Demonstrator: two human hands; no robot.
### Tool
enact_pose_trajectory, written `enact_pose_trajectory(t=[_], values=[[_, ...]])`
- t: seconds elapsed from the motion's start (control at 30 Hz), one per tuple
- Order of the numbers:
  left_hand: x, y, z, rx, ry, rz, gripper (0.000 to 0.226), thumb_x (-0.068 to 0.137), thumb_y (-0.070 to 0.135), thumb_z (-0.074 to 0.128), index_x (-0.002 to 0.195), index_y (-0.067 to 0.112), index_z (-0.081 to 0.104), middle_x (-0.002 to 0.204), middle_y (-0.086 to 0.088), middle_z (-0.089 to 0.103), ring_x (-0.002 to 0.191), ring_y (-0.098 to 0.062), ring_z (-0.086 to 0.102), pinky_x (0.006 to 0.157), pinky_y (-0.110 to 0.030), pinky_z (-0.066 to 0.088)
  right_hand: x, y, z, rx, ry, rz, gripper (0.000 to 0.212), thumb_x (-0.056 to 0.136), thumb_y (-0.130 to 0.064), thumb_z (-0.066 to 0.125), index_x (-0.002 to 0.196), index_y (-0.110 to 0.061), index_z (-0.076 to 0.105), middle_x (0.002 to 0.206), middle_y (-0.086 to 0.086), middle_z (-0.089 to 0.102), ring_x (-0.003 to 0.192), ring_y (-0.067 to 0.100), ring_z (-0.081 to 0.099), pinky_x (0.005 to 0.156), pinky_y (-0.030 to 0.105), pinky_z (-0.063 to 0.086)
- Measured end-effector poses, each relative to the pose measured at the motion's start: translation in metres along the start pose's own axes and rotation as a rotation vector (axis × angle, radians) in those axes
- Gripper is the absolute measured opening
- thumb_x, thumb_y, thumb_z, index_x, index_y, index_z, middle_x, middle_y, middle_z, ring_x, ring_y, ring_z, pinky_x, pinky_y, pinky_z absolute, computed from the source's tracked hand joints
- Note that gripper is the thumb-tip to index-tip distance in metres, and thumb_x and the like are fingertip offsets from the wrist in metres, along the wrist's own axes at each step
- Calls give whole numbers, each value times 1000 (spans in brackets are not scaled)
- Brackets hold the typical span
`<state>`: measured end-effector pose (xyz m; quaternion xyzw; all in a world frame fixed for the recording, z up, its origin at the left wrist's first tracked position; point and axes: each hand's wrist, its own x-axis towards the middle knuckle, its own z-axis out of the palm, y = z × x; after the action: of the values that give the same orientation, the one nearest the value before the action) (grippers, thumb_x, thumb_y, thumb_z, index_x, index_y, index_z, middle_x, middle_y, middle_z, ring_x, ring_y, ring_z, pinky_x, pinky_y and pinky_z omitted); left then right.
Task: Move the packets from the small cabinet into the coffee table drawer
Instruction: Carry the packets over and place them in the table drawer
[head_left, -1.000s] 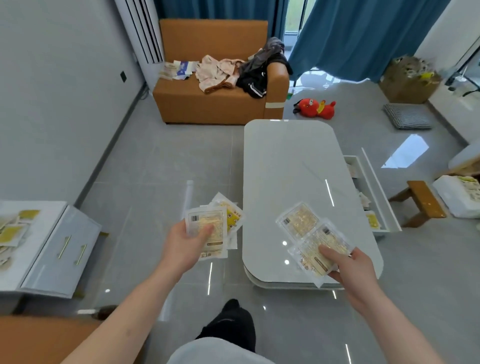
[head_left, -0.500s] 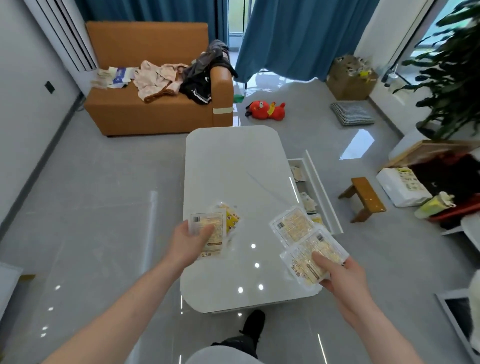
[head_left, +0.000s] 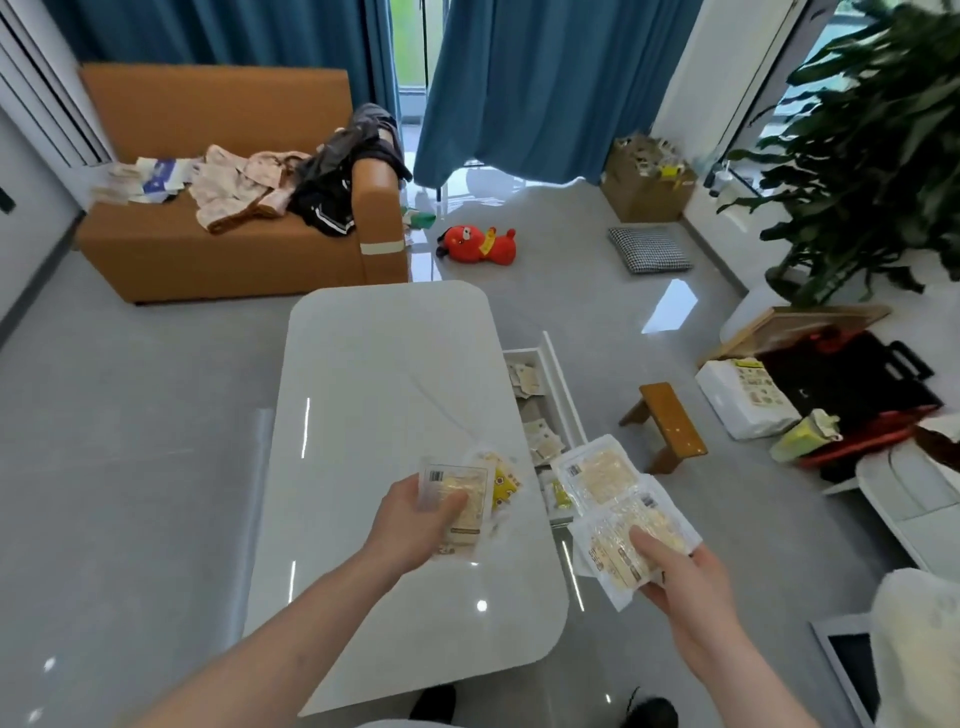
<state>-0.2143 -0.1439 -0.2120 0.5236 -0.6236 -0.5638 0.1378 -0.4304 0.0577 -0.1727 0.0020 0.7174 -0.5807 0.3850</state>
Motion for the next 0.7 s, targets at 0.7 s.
enact_pose_trajectory(t=[0.7], values=[[46,86,227,-219,325,-282,16,92,32,71,106,24,71,93,4,77,84,-14,74,67,-28,57,267,-117,-155,-162,-263,133,31,91,-8,72,121,-16,66,110,4,77,98,25,75,83,43,61]])
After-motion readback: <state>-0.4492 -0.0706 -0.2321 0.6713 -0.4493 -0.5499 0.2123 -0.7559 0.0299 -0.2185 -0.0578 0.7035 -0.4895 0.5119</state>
